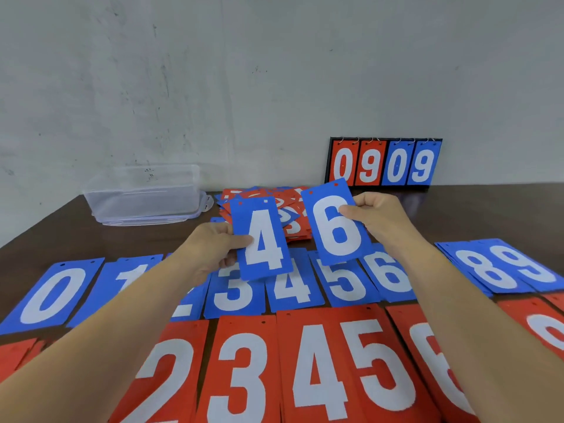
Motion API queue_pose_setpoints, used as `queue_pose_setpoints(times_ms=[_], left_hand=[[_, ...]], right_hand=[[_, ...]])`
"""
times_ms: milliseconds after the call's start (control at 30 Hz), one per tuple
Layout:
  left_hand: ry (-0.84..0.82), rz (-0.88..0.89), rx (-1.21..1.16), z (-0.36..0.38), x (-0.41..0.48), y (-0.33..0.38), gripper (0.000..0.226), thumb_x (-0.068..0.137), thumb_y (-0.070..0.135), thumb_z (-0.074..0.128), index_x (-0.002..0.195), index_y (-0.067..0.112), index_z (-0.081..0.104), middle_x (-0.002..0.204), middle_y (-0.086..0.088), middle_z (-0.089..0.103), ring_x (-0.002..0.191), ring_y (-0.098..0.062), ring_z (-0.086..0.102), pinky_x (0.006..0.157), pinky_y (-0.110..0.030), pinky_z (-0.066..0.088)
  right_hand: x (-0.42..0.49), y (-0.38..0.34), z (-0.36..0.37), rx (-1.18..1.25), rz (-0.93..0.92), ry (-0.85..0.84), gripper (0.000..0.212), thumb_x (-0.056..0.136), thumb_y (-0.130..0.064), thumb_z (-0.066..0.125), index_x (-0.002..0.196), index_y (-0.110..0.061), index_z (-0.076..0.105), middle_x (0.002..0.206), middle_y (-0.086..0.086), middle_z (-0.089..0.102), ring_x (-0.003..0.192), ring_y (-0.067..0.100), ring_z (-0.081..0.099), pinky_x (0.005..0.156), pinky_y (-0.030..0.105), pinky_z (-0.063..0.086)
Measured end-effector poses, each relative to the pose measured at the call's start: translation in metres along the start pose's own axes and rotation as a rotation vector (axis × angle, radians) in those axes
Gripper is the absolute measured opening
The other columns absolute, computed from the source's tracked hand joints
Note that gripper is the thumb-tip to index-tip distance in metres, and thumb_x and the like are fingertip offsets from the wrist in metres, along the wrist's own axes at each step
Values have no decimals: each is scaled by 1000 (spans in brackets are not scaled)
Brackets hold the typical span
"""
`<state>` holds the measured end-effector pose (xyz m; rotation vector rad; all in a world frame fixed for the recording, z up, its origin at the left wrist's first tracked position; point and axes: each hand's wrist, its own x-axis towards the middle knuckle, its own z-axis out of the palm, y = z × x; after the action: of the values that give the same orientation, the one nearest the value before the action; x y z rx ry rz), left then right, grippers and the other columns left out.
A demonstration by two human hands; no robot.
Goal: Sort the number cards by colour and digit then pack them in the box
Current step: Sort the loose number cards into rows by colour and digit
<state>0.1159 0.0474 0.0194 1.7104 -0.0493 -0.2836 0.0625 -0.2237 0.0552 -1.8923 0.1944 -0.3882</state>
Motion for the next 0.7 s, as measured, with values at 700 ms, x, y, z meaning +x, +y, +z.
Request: queue_pose_setpoints(times_ms=[700], left_hand=[[225,-55,740,79,-15,-5,55,83,25,74,131,6,55,135,-8,55,121,-25,53,98,-34,42]], right_hand=[[19,90,-90,-253,188,-82,30,79,-15,77,84,10,60,87,30,65,69,24,53,63,35,46]])
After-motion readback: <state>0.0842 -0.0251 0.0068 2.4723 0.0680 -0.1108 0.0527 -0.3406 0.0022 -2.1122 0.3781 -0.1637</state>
